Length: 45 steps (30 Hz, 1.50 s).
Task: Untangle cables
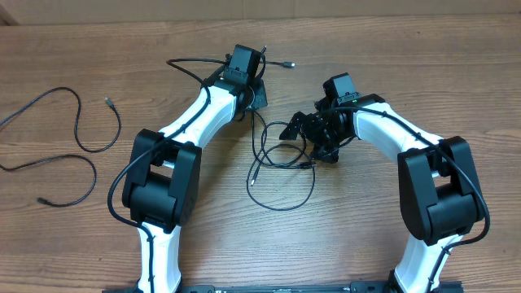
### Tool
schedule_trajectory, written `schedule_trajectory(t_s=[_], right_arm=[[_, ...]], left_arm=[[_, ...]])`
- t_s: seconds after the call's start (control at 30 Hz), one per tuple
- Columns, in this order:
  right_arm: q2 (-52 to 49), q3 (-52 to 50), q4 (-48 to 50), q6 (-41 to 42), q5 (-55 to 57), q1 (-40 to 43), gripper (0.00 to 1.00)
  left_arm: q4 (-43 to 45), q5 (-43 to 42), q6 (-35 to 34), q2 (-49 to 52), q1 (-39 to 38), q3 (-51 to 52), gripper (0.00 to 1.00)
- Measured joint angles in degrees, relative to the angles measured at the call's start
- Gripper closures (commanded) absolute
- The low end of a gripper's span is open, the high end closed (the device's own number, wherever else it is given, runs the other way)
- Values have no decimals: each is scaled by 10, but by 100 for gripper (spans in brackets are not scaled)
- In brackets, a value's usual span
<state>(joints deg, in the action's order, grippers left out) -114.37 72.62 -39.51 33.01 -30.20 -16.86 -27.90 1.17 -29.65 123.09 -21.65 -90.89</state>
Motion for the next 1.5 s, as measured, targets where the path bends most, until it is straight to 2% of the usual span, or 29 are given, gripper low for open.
schedule_trajectory(t_s=[0.03, 0.1, 0.13, 0.17, 0.33, 0.73, 0.77, 0.83, 0.87, 1.1, 1.27, 1.5], right_arm=[[0, 0, 0, 0, 0, 0, 0], [0, 0, 0, 0, 0, 0, 0], [0, 0, 0, 0, 0, 0, 0], [0, 0, 0, 0, 0, 0, 0], [0, 0, 0, 0, 0, 0, 0], [0, 0, 0, 0, 0, 0, 0], [0, 0, 0, 0, 0, 0, 0], [0, 0, 0, 0, 0, 0, 0], [0, 0, 0, 0, 0, 0, 0], [0, 0, 1, 0, 0, 0, 0], [0, 0, 0, 0, 0, 0, 0], [0, 0, 1, 0, 0, 0, 0]], left_arm=[[-1, 0, 0, 0, 0, 0, 91], [-3, 0, 3, 0, 0, 0, 69], [-4, 0, 2, 0, 0, 0, 61], [-5, 0, 3, 0, 0, 0, 60], [-6, 0, 2, 0, 0, 0, 66], [-6, 2, 2, 2, 0, 10, 71], [-5, 2, 2, 4, 0, 10, 73], [-3, 2, 4, 9, 0, 11, 91], [-1, 2, 2, 10, 0, 12, 96], [12, -2, 9, 13, 0, 13, 96], [-21, -23, 9, 12, 0, -3, 96], [-52, -40, 9, -48, 0, -11, 96]])
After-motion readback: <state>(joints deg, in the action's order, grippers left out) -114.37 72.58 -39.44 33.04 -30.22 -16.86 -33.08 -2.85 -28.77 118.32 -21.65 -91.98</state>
